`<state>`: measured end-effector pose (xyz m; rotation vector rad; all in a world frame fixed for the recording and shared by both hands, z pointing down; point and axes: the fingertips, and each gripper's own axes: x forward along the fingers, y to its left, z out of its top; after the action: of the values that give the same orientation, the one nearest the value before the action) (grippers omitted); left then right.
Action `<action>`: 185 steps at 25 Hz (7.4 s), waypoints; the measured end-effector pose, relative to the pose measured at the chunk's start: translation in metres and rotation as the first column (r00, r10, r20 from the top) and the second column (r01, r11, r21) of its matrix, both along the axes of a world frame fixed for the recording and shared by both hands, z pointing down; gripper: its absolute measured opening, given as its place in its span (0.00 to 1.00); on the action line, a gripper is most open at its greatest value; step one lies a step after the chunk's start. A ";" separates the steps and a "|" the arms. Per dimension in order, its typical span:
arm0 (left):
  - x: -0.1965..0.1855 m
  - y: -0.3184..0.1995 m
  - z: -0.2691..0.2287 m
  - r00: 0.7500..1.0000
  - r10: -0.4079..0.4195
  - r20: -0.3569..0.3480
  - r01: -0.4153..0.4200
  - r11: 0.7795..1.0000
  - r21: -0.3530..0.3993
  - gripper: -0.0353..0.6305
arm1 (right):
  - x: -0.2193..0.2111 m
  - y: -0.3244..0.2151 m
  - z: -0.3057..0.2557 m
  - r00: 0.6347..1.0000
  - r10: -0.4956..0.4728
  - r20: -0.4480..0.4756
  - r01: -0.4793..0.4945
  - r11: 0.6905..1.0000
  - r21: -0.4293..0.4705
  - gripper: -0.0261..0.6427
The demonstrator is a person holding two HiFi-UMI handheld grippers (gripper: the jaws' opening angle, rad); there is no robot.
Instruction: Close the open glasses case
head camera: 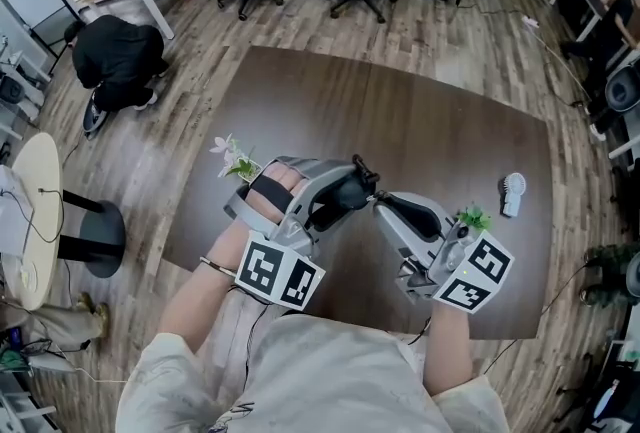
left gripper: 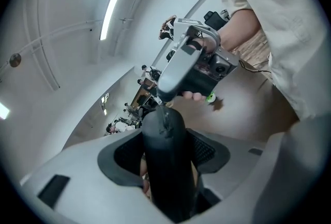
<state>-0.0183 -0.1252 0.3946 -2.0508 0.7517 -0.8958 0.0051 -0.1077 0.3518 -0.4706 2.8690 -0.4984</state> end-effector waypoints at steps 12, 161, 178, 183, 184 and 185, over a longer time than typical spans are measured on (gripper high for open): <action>0.006 0.005 0.001 0.996 0.030 0.084 -0.035 0.998 0.057 0.43 | -0.001 0.001 0.000 0.999 -0.024 -0.032 0.025 0.999 0.033 0.24; 0.018 0.002 0.046 0.996 -0.033 0.084 0.044 0.990 -0.137 0.55 | -0.028 0.039 0.022 0.818 0.107 -0.565 0.107 0.937 0.332 0.04; 0.029 0.014 0.045 0.991 0.059 0.123 -0.053 0.997 -0.053 0.47 | -0.016 0.038 0.025 0.784 0.084 -0.615 0.149 0.937 0.317 0.04; 0.026 0.011 0.046 0.984 0.050 0.173 -0.050 0.999 -0.007 0.47 | -0.014 0.035 0.028 0.783 0.086 -0.616 0.137 0.943 0.305 0.04; 0.025 0.011 0.046 0.982 0.049 0.183 -0.050 0.999 0.002 0.47 | -0.015 0.036 0.028 0.782 0.081 -0.618 0.140 0.943 0.302 0.04; 0.024 0.010 0.046 0.980 0.048 0.191 -0.051 0.999 0.010 0.47 | -0.016 0.036 0.028 0.778 0.080 -0.623 0.144 0.943 0.301 0.04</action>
<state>0.0058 -0.1155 0.4403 -1.9295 0.5989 -1.0375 -0.0112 -0.0720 0.3796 -0.6206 3.5020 0.2122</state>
